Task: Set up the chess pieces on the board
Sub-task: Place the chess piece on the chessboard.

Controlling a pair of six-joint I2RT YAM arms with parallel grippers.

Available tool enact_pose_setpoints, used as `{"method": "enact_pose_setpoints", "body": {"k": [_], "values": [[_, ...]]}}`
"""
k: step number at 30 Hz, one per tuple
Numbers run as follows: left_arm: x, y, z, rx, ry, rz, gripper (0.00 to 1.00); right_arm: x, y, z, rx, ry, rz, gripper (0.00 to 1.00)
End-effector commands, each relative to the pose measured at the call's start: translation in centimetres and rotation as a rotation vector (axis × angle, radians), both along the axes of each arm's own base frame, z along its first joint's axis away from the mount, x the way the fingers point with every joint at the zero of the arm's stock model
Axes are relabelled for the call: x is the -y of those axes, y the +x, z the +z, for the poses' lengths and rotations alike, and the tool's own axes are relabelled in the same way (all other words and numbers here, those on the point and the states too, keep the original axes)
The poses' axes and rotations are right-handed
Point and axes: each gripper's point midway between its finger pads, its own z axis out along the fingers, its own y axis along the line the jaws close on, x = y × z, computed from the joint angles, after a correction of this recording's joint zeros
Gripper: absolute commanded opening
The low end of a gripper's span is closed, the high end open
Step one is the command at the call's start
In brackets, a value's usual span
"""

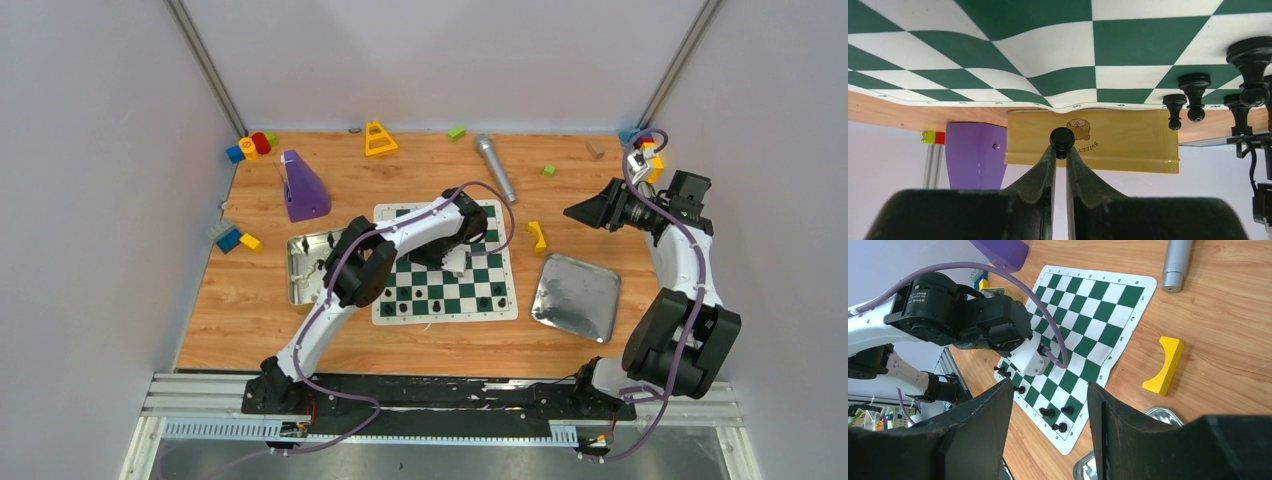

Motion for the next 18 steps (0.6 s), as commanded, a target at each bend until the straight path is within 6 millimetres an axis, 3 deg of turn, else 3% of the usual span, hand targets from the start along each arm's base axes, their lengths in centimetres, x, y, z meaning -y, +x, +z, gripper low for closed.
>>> {"method": "enact_pose_setpoints", "body": {"k": [1, 5, 18], "values": [[-1.0, -2.0, 0.4, -0.088, 0.072, 0.014, 0.16, 0.0, 0.0, 0.1, 0.023, 0.013, 0.025, 0.57], [-1.0, -3.1, 0.0, -0.114, 0.087, 0.015, 0.15, 0.0, 0.1, -0.1, 0.014, 0.02, 0.027, 0.57], [-1.0, -3.5, -1.1, -0.129, 0.103, 0.032, 0.16, 0.0, 0.0, -0.2, 0.012, 0.022, 0.029, 0.57]]}}
